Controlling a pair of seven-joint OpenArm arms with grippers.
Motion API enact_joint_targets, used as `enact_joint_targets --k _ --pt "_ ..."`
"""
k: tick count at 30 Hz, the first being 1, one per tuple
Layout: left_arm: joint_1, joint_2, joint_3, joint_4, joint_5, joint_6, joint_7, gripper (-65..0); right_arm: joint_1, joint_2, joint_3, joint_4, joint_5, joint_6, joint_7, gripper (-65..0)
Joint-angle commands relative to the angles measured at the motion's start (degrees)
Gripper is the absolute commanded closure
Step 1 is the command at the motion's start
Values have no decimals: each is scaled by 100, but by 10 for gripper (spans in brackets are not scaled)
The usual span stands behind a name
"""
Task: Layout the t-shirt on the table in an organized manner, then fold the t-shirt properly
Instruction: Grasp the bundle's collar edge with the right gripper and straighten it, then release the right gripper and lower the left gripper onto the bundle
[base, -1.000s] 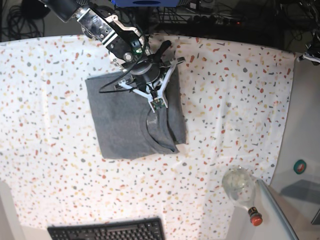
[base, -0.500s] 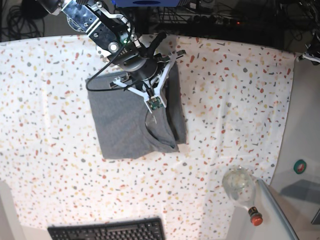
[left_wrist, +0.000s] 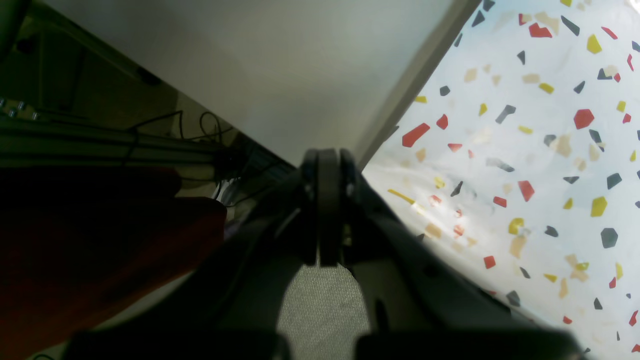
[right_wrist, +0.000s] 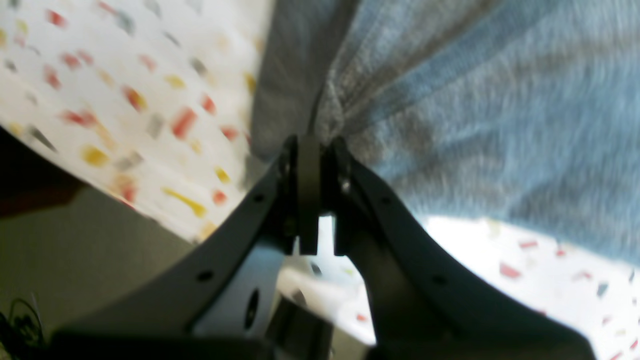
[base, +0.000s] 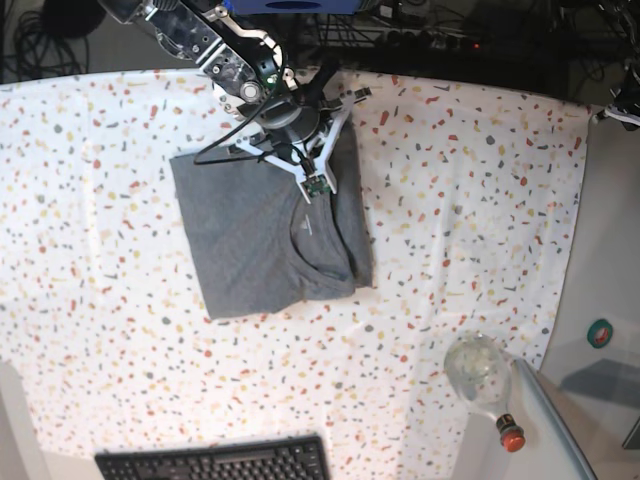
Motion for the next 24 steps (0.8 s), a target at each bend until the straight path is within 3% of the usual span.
enact_joint_targets --k 1,9,12,14,17,20,23,24 --pt "11 -108 -29 77 -5 23 -84 0 43 -23 -1 72 -3 17 72 0" --pt "-6 -72 -11 77 -57 23 -75 0 16 -102 8 -122 24 17 54 -9" --pt "-6 -64 244 95 -66 23 -75 0 -72 -102 -1 -78 32 26 45 -180" --pt "3 -46 481 174 -75 23 -75 0 -124 -93 -1 54 32 26 45 -245" --pt "-6 165 789 367 -75 23 -75 0 -212 -40 25 423 32 26 45 -258" --pt "-15 420 1123 772 -110 23 -67 0 -283 311 34 1039 24 26 45 -258" --pt "29 640 1413 1132 -726 23 -58 0 -485 505 377 1610 24 26 63 -257" --pt "64 657 1483 1176 -1016 23 -5 -63 -573 514 561 1725 24 26 63 -257"
